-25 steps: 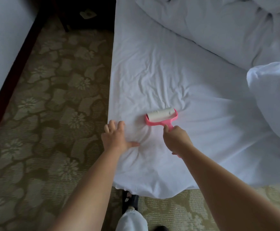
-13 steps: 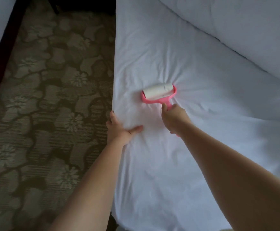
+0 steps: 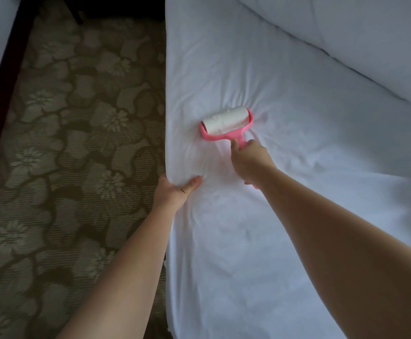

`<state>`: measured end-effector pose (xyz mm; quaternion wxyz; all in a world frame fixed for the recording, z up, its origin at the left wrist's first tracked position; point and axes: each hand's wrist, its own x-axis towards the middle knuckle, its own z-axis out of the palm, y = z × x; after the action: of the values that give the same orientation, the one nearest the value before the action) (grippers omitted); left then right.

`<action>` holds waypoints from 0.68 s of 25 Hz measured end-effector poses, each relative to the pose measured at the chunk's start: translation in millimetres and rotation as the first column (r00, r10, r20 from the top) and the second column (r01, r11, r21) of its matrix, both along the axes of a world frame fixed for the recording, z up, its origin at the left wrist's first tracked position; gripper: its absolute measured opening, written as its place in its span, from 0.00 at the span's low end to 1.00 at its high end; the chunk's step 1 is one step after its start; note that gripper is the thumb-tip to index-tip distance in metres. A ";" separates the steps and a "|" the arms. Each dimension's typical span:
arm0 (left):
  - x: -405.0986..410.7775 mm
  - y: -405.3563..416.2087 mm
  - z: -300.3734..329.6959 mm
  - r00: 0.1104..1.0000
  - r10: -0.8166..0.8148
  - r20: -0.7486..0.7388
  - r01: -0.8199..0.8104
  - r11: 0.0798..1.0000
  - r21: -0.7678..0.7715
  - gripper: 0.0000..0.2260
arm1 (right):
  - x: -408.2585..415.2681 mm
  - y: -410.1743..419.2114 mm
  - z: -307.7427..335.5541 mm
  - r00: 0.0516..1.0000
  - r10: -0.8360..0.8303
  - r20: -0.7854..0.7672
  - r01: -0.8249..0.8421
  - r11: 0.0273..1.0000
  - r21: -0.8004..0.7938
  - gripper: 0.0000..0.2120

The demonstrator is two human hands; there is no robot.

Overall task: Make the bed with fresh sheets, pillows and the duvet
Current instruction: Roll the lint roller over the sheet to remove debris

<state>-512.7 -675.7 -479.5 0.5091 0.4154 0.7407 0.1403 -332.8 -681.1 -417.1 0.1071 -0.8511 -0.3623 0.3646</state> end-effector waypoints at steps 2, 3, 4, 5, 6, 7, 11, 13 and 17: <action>1.7 -12.7 4.0 0.999 0.031 -0.043 -0.030 0.999 0.028 0.36 | -0.1 -17.7 7.8 1.000 0.004 -0.007 -0.004 1.000 -0.011 0.27; 2.5 -22.3 5.7 0.997 0.043 -0.071 -0.040 0.998 0.046 0.34 | 0.3 -29.5 10.8 1.000 0.011 -0.006 -0.011 1.000 -0.015 0.27; 2.5 -32.2 7.1 0.993 0.050 -0.103 -0.044 0.997 0.061 0.33 | 0.4 -41.8 12.9 1.000 0.016 -0.002 -0.016 1.000 -0.020 0.26; 1.3 -43.0 8.6 0.989 0.055 -0.137 -0.045 0.996 0.076 0.32 | -0.2 -55.2 14.6 1.000 0.017 0.001 -0.017 1.000 -0.025 0.26; -0.5 -54.6 9.5 0.984 0.058 -0.167 -0.044 0.995 0.091 0.31 | -1.3 -69.9 16.2 1.000 0.018 0.002 -0.018 0.999 -0.027 0.26; -2.0 -66.1 10.4 0.981 0.058 -0.188 -0.038 0.994 0.107 0.31 | -2.8 -84.5 17.7 1.000 0.020 -0.002 -0.020 0.999 -0.026 0.26; -1.8 -123.3 17.9 0.947 0.015 -0.320 0.023 0.993 0.116 0.40 | -6.4 -152.7 27.4 0.999 -0.018 -0.044 0.017 0.999 -0.036 0.26; 0.4 -156.4 25.9 0.916 -0.027 -0.399 0.078 0.991 0.112 0.46 | -5.5 -190.3 31.6 0.998 -0.022 -0.055 0.019 0.999 -0.046 0.26; -8.5 -202.8 29.8 0.890 -0.138 -0.435 0.181 0.982 0.059 0.51 | -7.1 -256.8 34.8 0.997 -0.035 -0.068 0.031 0.998 -0.052 0.25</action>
<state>-521.2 -878.6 -449.8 0.3228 0.5199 0.7899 0.0395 -339.9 -937.9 -382.3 0.1039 -0.8464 -0.3348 0.4009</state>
